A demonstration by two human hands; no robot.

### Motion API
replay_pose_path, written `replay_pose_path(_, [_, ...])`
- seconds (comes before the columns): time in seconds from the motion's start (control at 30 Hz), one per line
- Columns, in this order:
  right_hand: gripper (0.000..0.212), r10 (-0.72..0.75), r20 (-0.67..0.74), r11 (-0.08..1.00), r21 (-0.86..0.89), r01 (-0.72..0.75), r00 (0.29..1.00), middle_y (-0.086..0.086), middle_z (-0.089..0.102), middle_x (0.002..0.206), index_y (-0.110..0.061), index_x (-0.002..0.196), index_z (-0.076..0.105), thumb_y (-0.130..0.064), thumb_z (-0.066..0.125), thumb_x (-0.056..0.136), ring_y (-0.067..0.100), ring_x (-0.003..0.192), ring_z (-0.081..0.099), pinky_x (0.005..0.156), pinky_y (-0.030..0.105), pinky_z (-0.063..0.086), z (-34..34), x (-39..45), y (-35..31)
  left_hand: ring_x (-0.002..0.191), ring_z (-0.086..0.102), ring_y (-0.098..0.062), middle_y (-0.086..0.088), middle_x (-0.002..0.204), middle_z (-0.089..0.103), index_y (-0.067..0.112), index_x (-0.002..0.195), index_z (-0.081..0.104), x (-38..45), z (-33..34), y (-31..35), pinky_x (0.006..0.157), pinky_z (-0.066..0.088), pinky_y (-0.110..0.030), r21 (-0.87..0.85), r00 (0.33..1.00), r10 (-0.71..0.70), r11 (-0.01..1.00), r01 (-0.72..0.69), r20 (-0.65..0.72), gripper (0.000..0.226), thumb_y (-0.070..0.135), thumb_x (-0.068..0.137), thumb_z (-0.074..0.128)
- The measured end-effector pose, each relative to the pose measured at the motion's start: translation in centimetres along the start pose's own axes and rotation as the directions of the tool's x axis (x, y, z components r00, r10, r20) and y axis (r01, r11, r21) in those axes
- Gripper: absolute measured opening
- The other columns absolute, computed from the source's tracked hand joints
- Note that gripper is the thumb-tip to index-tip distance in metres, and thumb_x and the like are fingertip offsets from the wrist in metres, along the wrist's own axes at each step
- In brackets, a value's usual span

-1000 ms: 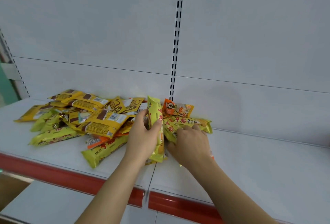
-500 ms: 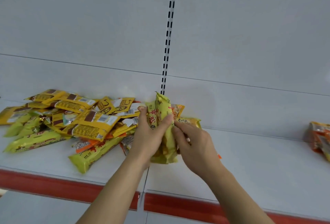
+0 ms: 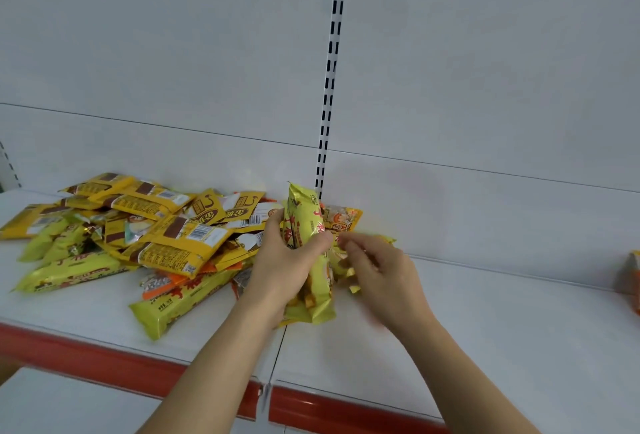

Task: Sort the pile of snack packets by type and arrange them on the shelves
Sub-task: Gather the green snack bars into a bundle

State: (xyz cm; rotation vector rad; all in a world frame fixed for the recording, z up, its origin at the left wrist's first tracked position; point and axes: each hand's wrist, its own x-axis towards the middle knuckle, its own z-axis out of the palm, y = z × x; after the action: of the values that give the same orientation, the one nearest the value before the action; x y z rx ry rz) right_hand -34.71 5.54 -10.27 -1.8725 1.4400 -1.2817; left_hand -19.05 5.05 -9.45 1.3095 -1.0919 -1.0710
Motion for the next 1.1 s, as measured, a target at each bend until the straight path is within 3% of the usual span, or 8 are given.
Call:
replay_pose_path(0.13, [0.035, -0.004, 0.185, 0.807, -0.579, 0.112, 0.983, 0.002, 0.068, 0.118, -0.020, 0.125, 0.063, -0.038, 0.055, 0.096, 0.028, 0.119, 0.052, 0.094, 0.033, 0.044, 1.2, 2.7, 2.4, 0.112, 0.068, -0.017, 0.013, 0.123, 0.068, 0.039, 0.150, 0.039, -0.1, -0.2, -0.1, 0.097, 0.057, -0.048, 0.004, 1.000, 0.009, 1.000, -0.009, -0.019, 0.091, 0.054, 0.073, 0.085])
replay_pose_path(0.27, [0.037, 0.131, 0.268, 0.585, -0.798, 0.144, 0.955, 0.003, 0.068, 0.114, -0.018, 0.116, 0.058, -0.047, 0.049, 0.094, 0.031, 0.120, 0.050, 0.100, 0.041, 0.040, 2.9, 3.4, 2.0, 0.111, 0.069, -0.014, 0.015, 0.119, 0.069, 0.040, 0.147, 0.045, -0.2, -0.5, 0.0, 0.099, 0.057, -0.048, 0.022, 1.000, 0.002, 1.000, -0.002, -0.030, 0.084, 0.054, 0.073, 0.084])
replay_pose_path(0.37, [0.027, 0.071, 0.151, 0.661, -0.747, 0.067, 0.986, 0.003, 0.070, 0.103, -0.020, 0.103, 0.063, -0.042, 0.053, 0.090, 0.030, 0.107, 0.058, 0.089, 0.037, 0.044, 2.0, 3.7, 1.6, 0.104, 0.071, -0.013, 0.015, 0.111, 0.070, 0.039, 0.142, 0.048, 0.1, -0.7, -0.2, 0.095, 0.058, -0.046, -0.009, 1.000, -0.001, 1.000, 0.001, -0.027, 0.068, 0.039, 0.083, 0.081])
replay_pose_path(0.5, [0.018, 0.124, 0.042, 0.814, -0.576, -0.077, 0.991, -0.001, 0.067, 0.086, -0.023, 0.093, 0.061, -0.039, 0.053, 0.090, 0.027, 0.083, 0.060, 0.067, 0.035, 0.047, -0.5, 2.4, 0.5, 0.106, 0.071, -0.018, 0.009, 0.115, 0.071, 0.044, 0.127, 0.057, 0.3, -0.1, 0.0, 0.096, 0.057, -0.051, -0.074, 0.999, -0.036, 0.997, 0.035, -0.012, 0.063, 0.050, 0.068, 0.078])
replay_pose_path(0.57, [0.015, 0.128, 0.000, 0.857, -0.503, -0.111, 0.992, -0.003, 0.067, 0.086, -0.026, 0.096, 0.063, -0.037, 0.055, 0.092, 0.026, 0.082, 0.059, 0.067, 0.035, 0.045, -1.1, 1.1, -0.1, 0.101, 0.073, -0.020, 0.008, 0.106, 0.075, 0.047, 0.115, 0.060, 0.3, 0.6, 0.0, 0.095, 0.057, -0.055, -0.078, 1.000, -0.020, 0.997, 0.021, 0.010, 0.051, 0.052, 0.067, 0.076])
replay_pose_path(0.77, [0.016, 0.111, -0.153, 0.956, -0.252, -0.147, 0.982, -0.008, 0.067, 0.093, -0.030, 0.111, 0.061, -0.036, 0.056, 0.097, 0.017, 0.086, 0.060, 0.067, 0.029, 0.038, -1.6, 0.1, -0.4, 0.106, 0.072, -0.022, 0.008, 0.111, 0.074, 0.049, 0.128, 0.052, 0.6, 2.5, -0.2, 0.096, 0.056, -0.056, -0.086, 1.000, 0.025, 0.996, -0.023, 0.016, 0.068, 0.059, 0.065, 0.075])
replay_pose_path(0.97, [0.017, 0.247, -0.221, 0.969, 0.086, -0.234, 0.944, -0.012, 0.066, 0.085, -0.029, 0.102, 0.060, -0.044, 0.056, 0.096, 0.010, 0.081, 0.062, 0.067, 0.029, 0.048, -1.6, 0.4, -1.8, 0.100, 0.075, -0.022, 0.009, 0.104, 0.077, 0.046, 0.122, 0.055, 0.6, 2.7, 0.3, 0.093, 0.058, -0.057, -0.192, 1.000, 0.031, 0.981, -0.031, -0.006, 0.055, 0.052, 0.072, 0.076])
replay_pose_path(1.1, [0.025, 0.101, -0.173, 0.995, -0.002, -0.103, 0.980, -0.017, 0.065, 0.097, -0.034, 0.125, 0.050, -0.038, 0.051, 0.100, 0.004, 0.085, 0.061, 0.072, 0.030, 0.049, 0.0, -1.1, -2.6, 0.122, 0.064, -0.017, 0.020, 0.131, 0.066, 0.058, 0.148, 0.028, 0.4, 2.7, 0.7, 0.106, 0.048, -0.052, -0.174, 0.996, 0.088, 0.981, -0.089, -0.014, 0.077, 0.056, 0.082, 0.068])
